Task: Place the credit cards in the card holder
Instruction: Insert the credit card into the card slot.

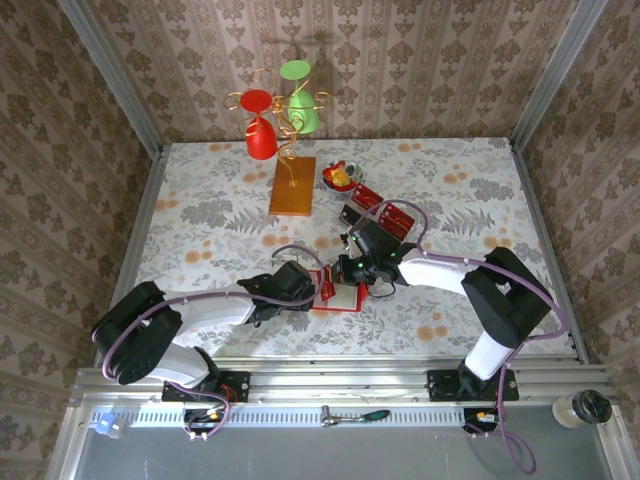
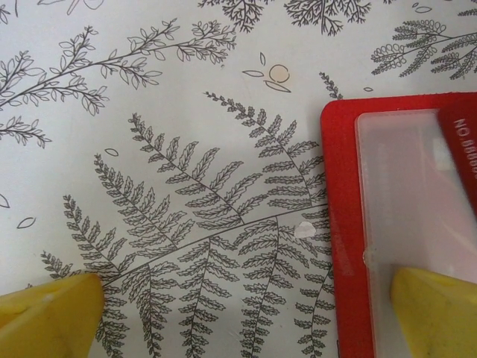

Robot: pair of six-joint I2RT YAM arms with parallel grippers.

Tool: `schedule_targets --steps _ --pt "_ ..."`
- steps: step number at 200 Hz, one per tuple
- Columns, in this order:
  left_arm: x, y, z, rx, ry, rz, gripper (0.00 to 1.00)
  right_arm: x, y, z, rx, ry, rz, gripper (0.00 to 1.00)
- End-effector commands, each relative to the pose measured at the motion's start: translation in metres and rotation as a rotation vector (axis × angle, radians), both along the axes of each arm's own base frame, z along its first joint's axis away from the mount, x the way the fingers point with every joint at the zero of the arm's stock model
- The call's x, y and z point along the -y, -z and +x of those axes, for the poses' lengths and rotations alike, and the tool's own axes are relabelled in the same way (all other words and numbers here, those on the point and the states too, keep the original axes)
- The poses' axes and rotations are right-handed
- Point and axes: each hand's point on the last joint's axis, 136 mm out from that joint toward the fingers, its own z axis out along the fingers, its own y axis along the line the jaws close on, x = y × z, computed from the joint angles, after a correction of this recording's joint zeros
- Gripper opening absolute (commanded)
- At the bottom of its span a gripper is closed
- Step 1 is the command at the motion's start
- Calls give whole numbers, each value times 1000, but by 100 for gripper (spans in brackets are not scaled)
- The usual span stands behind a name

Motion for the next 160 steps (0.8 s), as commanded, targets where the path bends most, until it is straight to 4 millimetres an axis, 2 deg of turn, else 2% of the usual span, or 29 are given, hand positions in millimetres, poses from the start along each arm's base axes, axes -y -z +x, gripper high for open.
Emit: schedule_targets --steps 1,26,83,160 --pt "-13 8 -5 -16 -30 64 100 9 -23 3 45 29 39 0" --pt "-15 9 -6 -17 -41 66 100 16 -29 4 72 72 59 0" --pt "-18 11 -10 -21 -61 66 100 30 -24 8 121 238 160 0" --pt "-17 13 -13 -23 -63 67 100 30 -17 11 128 300 240 0"
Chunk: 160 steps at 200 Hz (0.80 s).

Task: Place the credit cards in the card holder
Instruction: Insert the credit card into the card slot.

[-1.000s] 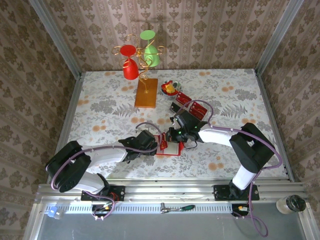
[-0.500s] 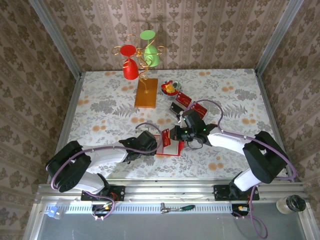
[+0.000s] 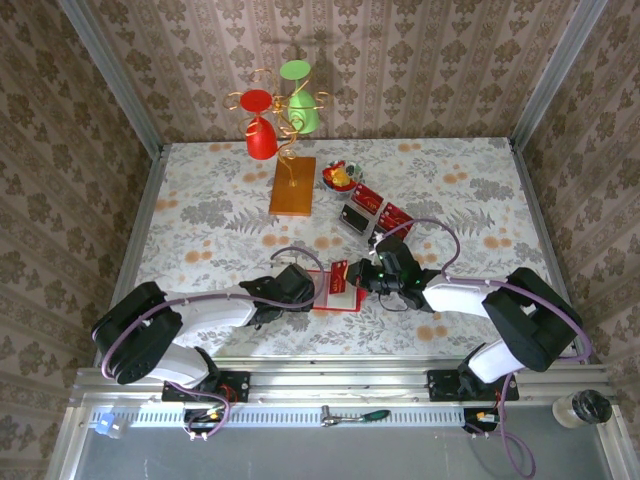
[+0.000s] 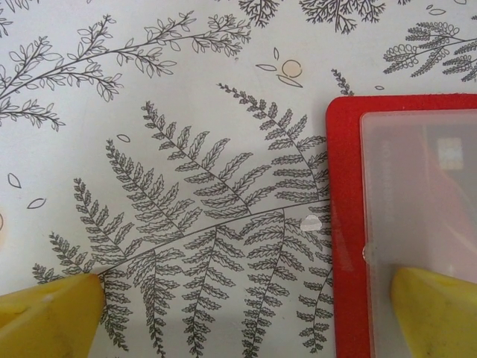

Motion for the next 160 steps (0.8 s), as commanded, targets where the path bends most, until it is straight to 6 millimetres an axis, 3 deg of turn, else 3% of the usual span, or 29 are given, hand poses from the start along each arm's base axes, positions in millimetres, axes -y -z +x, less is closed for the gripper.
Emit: schedule_targets --steps 1,160 --pt "-15 13 -9 -34 -14 69 100 -1 -6 9 32 44 46 0" --pt "-24 14 -11 -37 -44 95 100 -1 15 6 7 68 34 0"
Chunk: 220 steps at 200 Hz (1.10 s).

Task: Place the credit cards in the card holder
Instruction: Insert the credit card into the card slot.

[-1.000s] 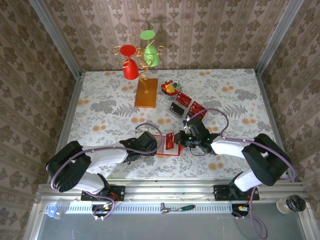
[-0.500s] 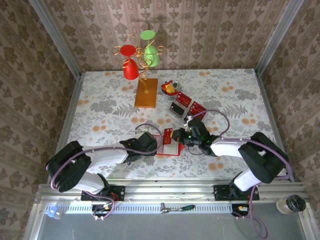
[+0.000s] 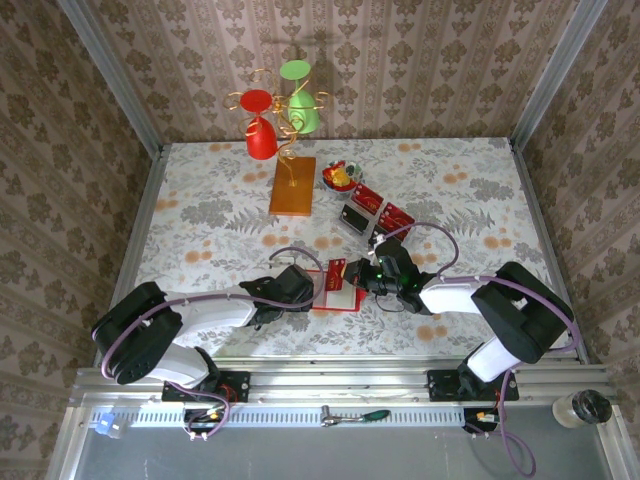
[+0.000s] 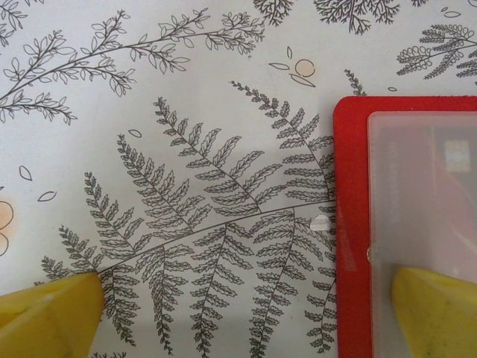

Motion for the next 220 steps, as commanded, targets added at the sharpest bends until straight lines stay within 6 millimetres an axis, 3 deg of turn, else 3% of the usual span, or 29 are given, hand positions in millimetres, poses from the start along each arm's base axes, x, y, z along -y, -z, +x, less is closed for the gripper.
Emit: schedule_targets --steps 1,162,220 --pt "-21 14 -11 -39 -16 93 100 2 6 1 11 21 -11 0" --pt "-21 14 -11 -38 -13 93 100 -3 21 -4 -17 13 -8 0" --pt "-20 13 -11 -38 -12 92 100 6 25 -9 -9 35 -25 0"
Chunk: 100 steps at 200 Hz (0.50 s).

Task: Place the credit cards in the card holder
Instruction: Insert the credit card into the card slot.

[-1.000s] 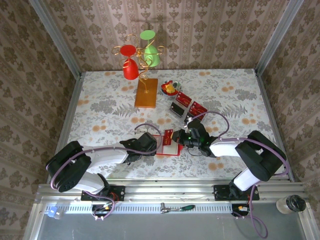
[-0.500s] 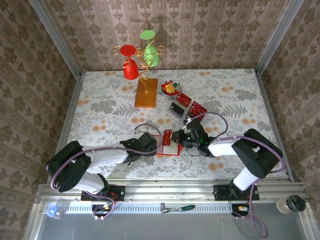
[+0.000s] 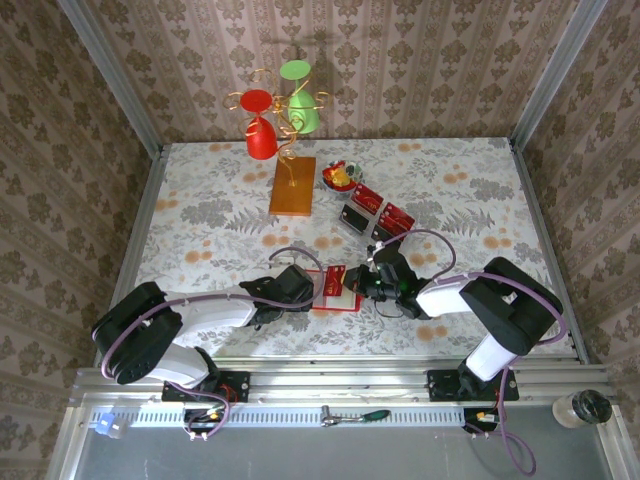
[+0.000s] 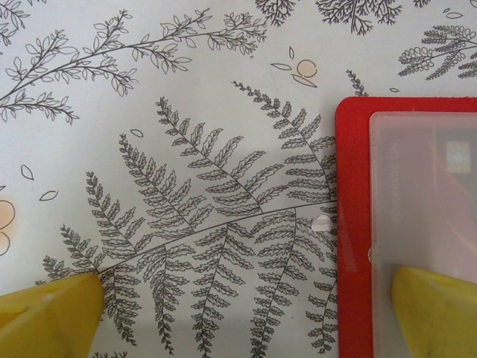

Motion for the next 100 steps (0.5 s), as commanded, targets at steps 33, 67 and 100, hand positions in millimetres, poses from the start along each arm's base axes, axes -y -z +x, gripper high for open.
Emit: schedule_targets --steps 33,67,100 --pt "-20 14 -11 -41 -11 91 100 9 5 -2 17 38 -31 0" --pt "-20 13 -11 -40 -11 90 100 12 4 -3 25 46 -36 0" --pt "-20 13 -12 -40 -11 90 100 11 2 -3 33 39 -39 0"
